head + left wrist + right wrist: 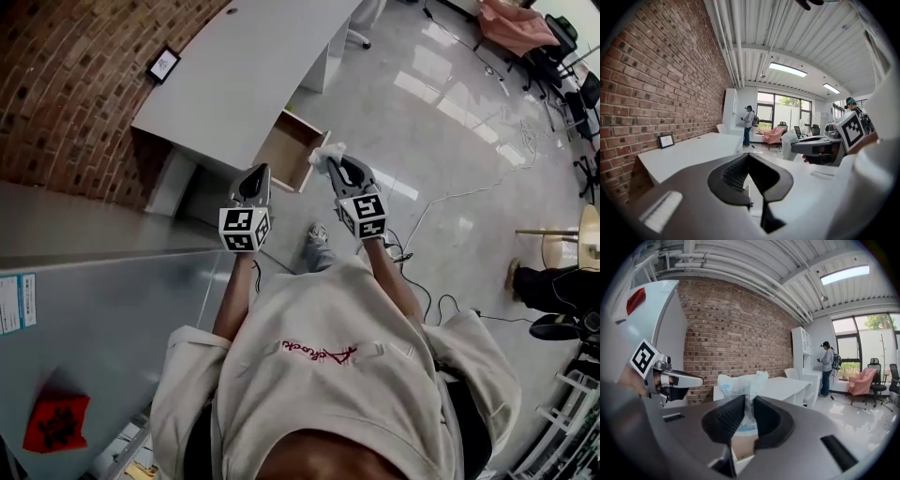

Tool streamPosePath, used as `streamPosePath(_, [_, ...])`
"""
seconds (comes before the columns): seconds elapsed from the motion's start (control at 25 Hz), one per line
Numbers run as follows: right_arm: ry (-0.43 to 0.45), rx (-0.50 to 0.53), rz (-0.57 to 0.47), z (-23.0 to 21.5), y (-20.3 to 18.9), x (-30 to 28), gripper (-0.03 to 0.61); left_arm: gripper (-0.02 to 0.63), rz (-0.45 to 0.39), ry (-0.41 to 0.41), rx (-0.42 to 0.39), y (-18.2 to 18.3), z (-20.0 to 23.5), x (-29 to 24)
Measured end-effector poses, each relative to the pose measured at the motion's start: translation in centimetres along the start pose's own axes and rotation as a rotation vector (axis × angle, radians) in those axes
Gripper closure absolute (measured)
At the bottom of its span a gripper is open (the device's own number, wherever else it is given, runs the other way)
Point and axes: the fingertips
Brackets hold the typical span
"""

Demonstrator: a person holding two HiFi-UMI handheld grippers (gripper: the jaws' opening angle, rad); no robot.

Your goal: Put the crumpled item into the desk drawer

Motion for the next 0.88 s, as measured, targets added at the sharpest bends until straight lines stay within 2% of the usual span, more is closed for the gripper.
streamPosePath(0.48, [0.04, -0.004, 0.014, -9.9, 1.3, -8.4, 0.517, 0.604, 0.028, 0.026, 0.011, 2.7, 2.1, -12.3])
streamPosePath(0.68, [0.073, -0.02, 0.035, -11.4, 0.2, -10.7, 0.517, 0.604, 0.059, 0.065, 0.022, 2.2, 3.0, -13.6])
streamPosePath(0.88, [0.108, -0.043, 0.054, -10.9, -1.0, -12.2, 0.517, 0.604, 0.106, 0.108, 0.028, 0.8, 4.4, -12.7])
Point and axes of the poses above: the fingertips, and each gripper's own axes: x backward along the fingers, z to its left, y out of its top, and after that the axes turned 3 degrees about -y, right-handed
